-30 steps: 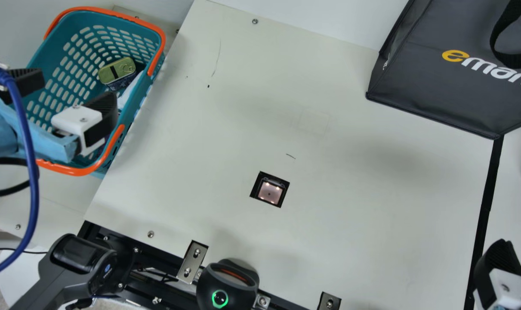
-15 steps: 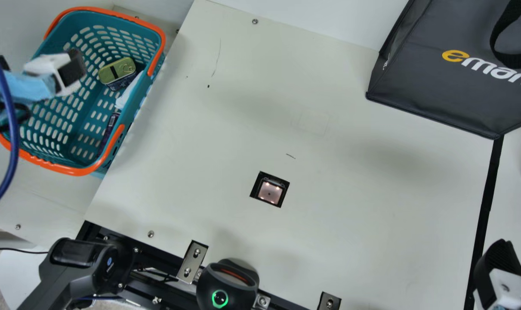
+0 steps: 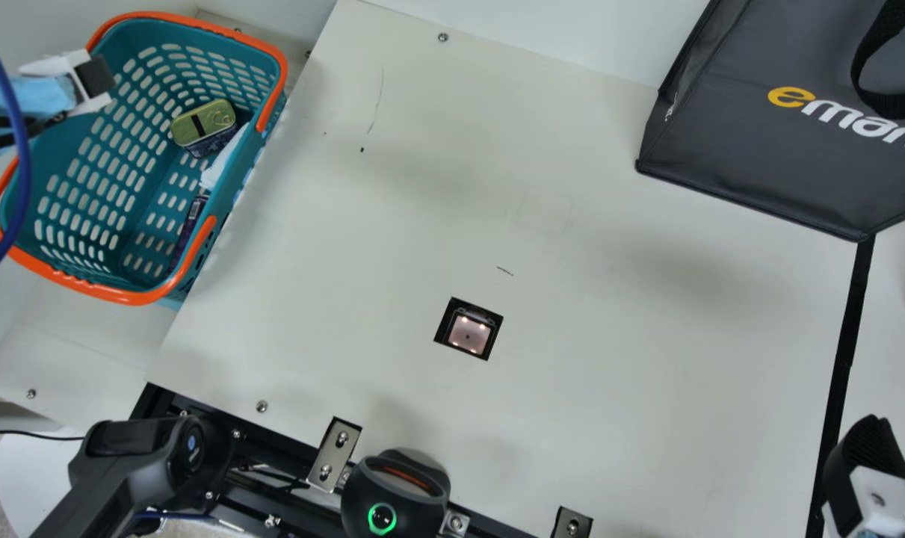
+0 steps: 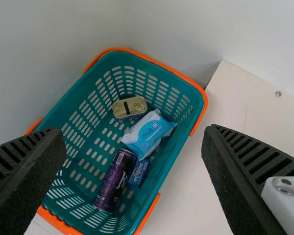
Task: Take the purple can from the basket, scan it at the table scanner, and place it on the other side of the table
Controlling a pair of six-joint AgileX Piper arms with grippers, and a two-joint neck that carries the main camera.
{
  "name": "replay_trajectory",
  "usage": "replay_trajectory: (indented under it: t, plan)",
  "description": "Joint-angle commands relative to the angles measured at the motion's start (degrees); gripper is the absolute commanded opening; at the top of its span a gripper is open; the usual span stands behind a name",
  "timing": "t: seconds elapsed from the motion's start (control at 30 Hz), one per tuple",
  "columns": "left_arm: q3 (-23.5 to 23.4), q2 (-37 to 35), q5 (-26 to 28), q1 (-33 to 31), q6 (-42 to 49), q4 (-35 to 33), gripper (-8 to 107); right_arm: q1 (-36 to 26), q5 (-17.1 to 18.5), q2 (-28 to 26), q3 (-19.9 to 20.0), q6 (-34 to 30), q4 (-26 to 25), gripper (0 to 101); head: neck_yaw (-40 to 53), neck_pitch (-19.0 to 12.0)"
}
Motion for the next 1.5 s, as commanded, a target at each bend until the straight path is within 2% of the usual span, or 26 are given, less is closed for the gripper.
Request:
replay_trajectory:
  t: [0.0,0.43,0.7,1.07,1.47]
  plan:
    - [-0.3,1.5,-0.1,0.9,4.5,-0.9,90,0.0,0.0,0.0,0.0,0.0,0.0,95,0.2,-1.7]
    - [-5.1,14.3,1.6,10.2,25.4,-8.8,90,0.0,0.0,0.0,0.0,0.0,0.0,95,0.2,-1.7]
    - [-7.9,21.5,1.7,13.5,35.7,-11.4,90,0.0,0.0,0.0,0.0,0.0,0.0,95,0.2,-1.7]
    - [-9.4,30.3,0.2,14.2,44.3,-12.7,90,0.0,0.0,0.0,0.0,0.0,0.0,95,0.2,-1.7]
    - [-9.4,40.0,-3.9,13.2,50.5,-12.5,90,0.0,0.0,0.0,0.0,0.0,0.0,95,0.2,-1.7]
